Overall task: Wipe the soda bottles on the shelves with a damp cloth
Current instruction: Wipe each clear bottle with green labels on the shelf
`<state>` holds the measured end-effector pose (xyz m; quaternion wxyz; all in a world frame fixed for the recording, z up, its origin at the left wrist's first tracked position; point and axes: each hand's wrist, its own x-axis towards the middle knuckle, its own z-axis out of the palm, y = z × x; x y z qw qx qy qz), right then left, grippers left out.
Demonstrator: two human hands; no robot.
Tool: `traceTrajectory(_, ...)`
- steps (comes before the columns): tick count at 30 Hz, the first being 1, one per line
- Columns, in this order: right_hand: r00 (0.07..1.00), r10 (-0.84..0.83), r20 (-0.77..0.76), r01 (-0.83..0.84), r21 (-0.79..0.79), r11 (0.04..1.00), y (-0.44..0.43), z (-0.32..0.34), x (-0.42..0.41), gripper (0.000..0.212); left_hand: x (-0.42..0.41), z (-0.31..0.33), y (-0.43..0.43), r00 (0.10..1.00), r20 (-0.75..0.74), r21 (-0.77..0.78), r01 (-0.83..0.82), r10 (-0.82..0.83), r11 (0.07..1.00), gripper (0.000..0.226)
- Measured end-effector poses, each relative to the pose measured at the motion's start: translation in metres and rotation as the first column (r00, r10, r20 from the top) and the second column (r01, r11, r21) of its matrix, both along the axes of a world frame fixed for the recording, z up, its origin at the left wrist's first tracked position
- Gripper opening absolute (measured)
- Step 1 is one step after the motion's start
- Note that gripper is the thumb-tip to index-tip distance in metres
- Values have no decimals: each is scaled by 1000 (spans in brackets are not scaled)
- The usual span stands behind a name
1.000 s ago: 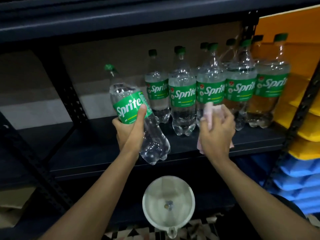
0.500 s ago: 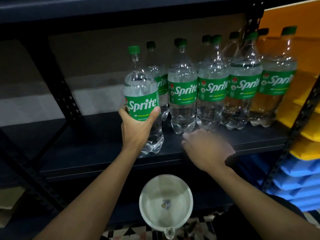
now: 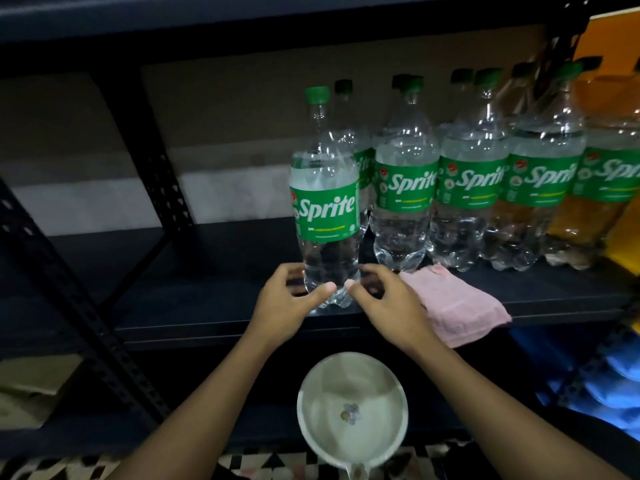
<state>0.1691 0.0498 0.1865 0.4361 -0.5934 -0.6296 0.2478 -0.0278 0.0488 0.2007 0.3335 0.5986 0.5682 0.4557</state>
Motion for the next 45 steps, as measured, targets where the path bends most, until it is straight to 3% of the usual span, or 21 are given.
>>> traceTrajectory(5, 994, -112, -6, 112, 1, 994, 12, -5, -10, 49, 11, 1, 15, 1000, -21, -18, -23, 22, 1000, 52)
traceTrajectory(12, 958, -252, 136, 244, 70, 967, 15, -8, -22, 39, 30, -2, 38, 990, -108, -84, -101, 92, 991, 65)
traceTrajectory(24, 937, -268, 226, 280, -23, 960, 18, -4, -27, 49, 43, -1, 52, 995, -67, -89, -82, 76, 993, 73)
traceTrajectory(28, 961, -197, 192, 215, -79, 973, 14, 2, -22, 50, 46, 0, 51, 988, -123, -77, -103, 93, 992, 71)
traceTrajectory(32, 998, -70, 3, 70, -87, 994, 4, 17, -3, 22, 52, -3, 48, 956, -233, -56, -195, 177, 979, 76)
traceTrajectory(34, 988, -106, -109, 106, -8, 994, -8, 28, 14, 14, 63, -3, 38, 938, -240, -46, -268, 250, 962, 69)
traceTrajectory(36, 965, -231, -122, 243, 93, 966, -17, 36, 36, 14, 79, -3, 24, 931, -220, 0, -299, 291, 954, 48)
traceTrajectory(39, 888, -449, 98, 440, 102, 892, -13, 32, 72, 23, 107, -1, 7, 927, -323, 3, -199, 190, 980, 28)
traceTrajectory(42, 805, -432, 408, 511, -104, 853, -10, 20, 97, 51, 134, -1, 3, 861, -504, -45, -103, 66, 994, 51)
traceTrajectory(45, 767, -396, 505, 509, -104, 854, -8, 8, 104, 61, 152, -2, 8, 836, -533, -10, -159, 129, 987, 60)
